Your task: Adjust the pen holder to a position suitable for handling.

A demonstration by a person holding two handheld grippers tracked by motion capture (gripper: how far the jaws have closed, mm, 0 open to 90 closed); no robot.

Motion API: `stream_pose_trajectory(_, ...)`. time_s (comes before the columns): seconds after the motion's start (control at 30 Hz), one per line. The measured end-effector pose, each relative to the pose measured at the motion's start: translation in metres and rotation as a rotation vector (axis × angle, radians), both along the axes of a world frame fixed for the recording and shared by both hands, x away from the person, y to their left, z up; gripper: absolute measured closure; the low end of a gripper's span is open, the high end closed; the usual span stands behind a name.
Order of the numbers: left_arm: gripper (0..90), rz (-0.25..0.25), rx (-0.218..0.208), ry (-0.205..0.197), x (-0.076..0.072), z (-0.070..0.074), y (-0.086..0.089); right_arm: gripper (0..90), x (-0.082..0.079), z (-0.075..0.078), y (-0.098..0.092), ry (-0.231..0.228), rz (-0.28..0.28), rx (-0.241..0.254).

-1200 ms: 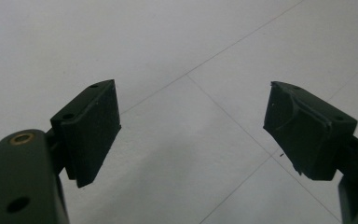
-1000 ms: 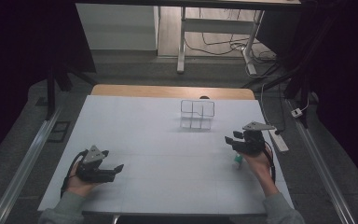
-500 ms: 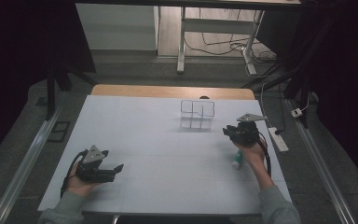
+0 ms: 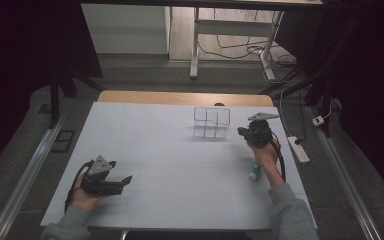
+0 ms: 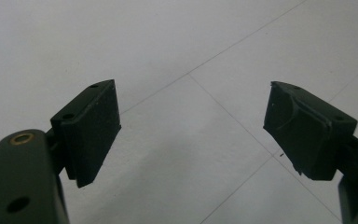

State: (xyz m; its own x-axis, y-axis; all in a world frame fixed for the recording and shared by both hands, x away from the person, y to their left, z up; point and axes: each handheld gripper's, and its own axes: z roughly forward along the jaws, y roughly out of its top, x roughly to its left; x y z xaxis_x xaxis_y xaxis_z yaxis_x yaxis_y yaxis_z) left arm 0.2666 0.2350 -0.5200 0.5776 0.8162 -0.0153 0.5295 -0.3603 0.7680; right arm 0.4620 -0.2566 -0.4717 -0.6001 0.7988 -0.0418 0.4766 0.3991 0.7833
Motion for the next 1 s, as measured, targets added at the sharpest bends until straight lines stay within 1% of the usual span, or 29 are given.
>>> stream_pose_trajectory(0.03,18.0,-0.001,0.002,0.001,0.000,0.000,0.000,89.3,0.000,0.000,0.000,0.000,0.000,0.000)
stream_pose_trajectory(0.07,18.0,-0.002,0.001,0.000,0.000,0.000,0.000,89.3,0.002,0.000,0.000,-0.003,-0.006,0.008)
stream_pose_trajectory(0.17,18.1,-0.003,0.001,-0.001,0.000,0.000,0.000,89.3,0.011,-0.001,0.000,0.007,-0.026,0.005)
stream_pose_trajectory(0.2,18.1,-0.003,0.002,0.000,0.000,0.000,-0.001,89.3,0.016,-0.003,-0.001,0.016,-0.032,0.019)
stream_pose_trajectory(0.23,18.1,-0.003,0.003,0.000,0.000,0.000,-0.001,89.3,0.016,-0.003,-0.001,0.016,-0.032,0.019)
stream_pose_trajectory(0.43,18.0,-0.005,0.009,0.002,0.001,-0.001,-0.001,89.3,0.028,-0.009,0.002,0.030,-0.039,0.023)
stream_pose_trajectory(0.5,18.0,-0.005,0.007,0.001,0.001,-0.001,-0.001,89.3,0.030,-0.010,0.002,0.033,-0.035,0.025)
stream_pose_trajectory(0.63,18.0,-0.007,0.010,0.002,0.001,-0.001,-0.001,89.3,0.034,-0.011,0.008,0.042,-0.029,0.050)
stream_pose_trajectory(0.73,18.0,-0.006,0.010,0.004,0.001,-0.001,-0.001,89.3,0.036,-0.013,0.013,0.041,-0.017,0.045)
stream_pose_trajectory(1.0,18.0,-0.005,0.009,0.006,0.001,-0.002,0.000,89.3,0.045,-0.021,0.024,0.063,-0.017,0.034)
